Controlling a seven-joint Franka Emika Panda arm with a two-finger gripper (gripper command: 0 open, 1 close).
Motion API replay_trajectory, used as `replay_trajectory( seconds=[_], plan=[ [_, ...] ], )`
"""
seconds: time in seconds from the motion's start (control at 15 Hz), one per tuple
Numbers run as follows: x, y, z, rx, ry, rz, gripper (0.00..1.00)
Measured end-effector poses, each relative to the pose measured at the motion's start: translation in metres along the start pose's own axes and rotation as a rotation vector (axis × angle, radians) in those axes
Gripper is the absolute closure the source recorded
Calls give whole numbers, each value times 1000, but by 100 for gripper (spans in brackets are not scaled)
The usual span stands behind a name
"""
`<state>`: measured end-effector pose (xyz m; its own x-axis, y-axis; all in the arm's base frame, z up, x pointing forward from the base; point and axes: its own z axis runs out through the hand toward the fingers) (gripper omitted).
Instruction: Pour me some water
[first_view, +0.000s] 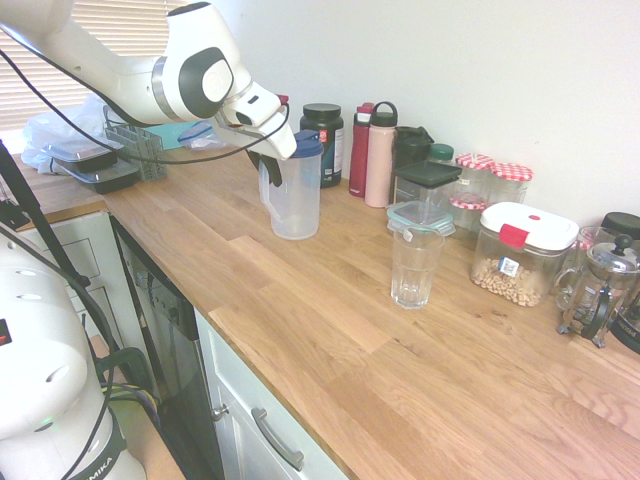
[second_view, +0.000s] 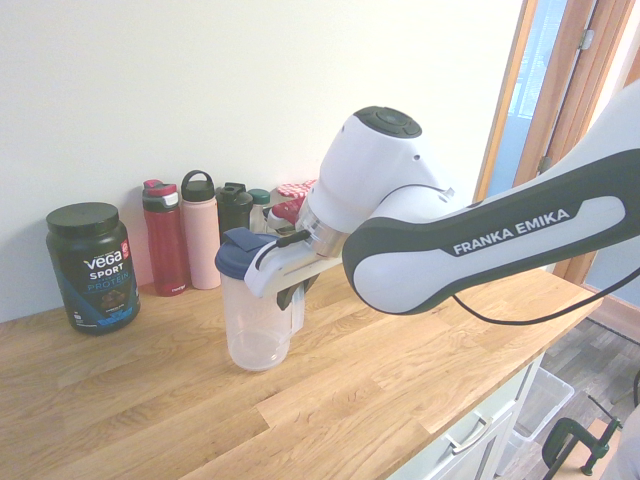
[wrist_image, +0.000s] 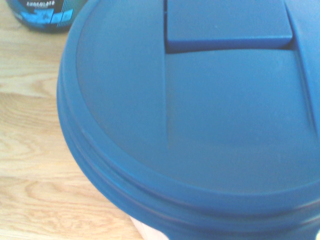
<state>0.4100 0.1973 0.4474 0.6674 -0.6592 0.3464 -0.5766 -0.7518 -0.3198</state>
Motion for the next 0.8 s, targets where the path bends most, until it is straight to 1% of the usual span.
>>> replay_trajectory(
  seconds=[0.53,0.67,0.8],
  plan=[
    [-4,-4,-1,-1,0,-8,0],
    [-10,-2,-4,-53,-41,-6,0],
    [-22,6,-18,-136,-113,11,0]
  ],
)
